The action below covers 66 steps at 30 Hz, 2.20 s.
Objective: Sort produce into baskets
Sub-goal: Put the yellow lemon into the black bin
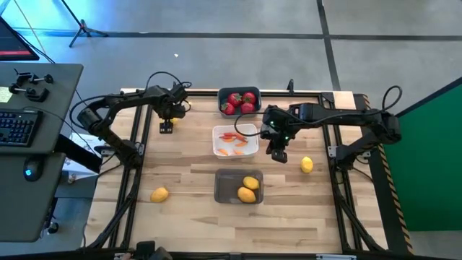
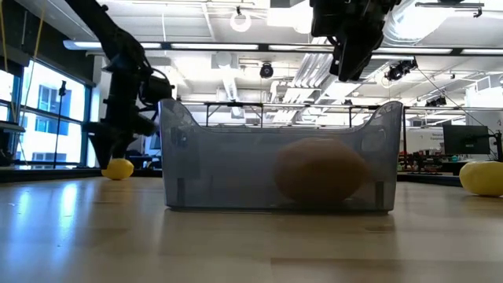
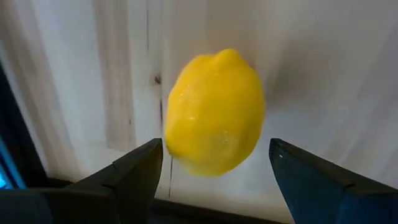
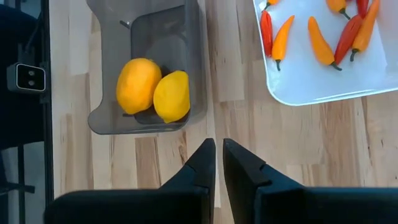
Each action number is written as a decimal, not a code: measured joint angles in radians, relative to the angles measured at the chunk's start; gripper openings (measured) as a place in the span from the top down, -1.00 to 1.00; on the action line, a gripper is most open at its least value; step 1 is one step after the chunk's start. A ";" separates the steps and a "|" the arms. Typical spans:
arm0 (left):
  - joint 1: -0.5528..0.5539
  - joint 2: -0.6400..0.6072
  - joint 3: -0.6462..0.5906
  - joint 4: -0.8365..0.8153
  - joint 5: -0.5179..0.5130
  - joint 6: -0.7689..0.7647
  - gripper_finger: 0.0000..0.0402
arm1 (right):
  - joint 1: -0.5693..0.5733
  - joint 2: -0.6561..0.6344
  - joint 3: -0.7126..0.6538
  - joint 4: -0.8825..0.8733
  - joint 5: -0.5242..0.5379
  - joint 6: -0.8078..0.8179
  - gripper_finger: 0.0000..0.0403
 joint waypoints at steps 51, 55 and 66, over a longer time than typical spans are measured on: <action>-0.917 0.369 0.923 -0.395 0.411 -0.912 0.37 | -0.223 -0.681 -0.472 0.177 0.161 0.229 1.00; -0.950 0.439 0.997 -0.396 0.351 -0.910 0.37 | -0.223 -0.697 -0.472 0.176 0.179 0.239 1.00; -0.999 0.575 1.001 -0.365 0.313 -0.919 0.37 | -0.223 -0.698 -0.472 0.176 0.236 0.235 1.00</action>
